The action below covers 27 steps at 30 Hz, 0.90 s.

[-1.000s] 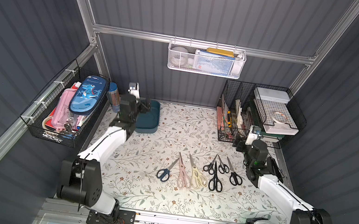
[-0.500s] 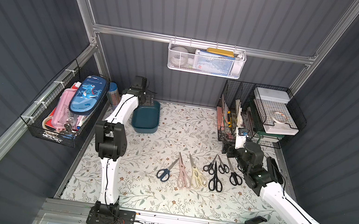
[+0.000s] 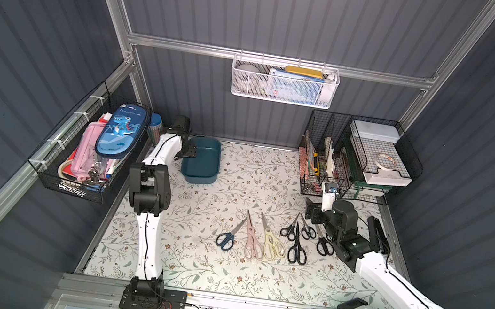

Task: Put the scissors into the storage box
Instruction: Move the storage box to the center of the board.

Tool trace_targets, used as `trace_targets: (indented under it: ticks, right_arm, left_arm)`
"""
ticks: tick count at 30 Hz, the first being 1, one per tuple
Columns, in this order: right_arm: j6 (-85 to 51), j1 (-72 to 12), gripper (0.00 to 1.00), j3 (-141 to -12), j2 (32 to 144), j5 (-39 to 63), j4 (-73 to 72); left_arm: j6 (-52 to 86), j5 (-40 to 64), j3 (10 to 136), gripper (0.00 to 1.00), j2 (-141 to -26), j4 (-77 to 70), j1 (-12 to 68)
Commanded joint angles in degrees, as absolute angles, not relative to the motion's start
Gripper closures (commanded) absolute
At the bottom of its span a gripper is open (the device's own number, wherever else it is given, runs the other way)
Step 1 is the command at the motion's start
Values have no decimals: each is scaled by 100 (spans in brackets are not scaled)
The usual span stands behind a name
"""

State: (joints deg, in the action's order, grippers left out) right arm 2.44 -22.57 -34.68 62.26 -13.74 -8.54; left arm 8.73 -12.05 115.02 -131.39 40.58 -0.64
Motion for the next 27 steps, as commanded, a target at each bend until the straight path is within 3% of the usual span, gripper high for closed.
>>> trace_targets:
  ticks: [1,6,16,27]
  right_arm:
    - [158,-2285,12,-3351,6292,-1447,-929]
    - [154,-2285,12,-3283,6285,-1430,-1033]
    - [63,-2297,13,-3078,6293,-1529,-1268]
    - [136,-2380,13,-2615,6055,-1302,-1860]
  left_arm:
    - [665,-1075,11228,29,-13283,3922,-35]
    - [602,-1106,11031,47,-13307,3813,-35]
    - [545,-1417,10169,100,-12652,3616,-31]
    - [490,-489,7282,100,-10192,3271,466]
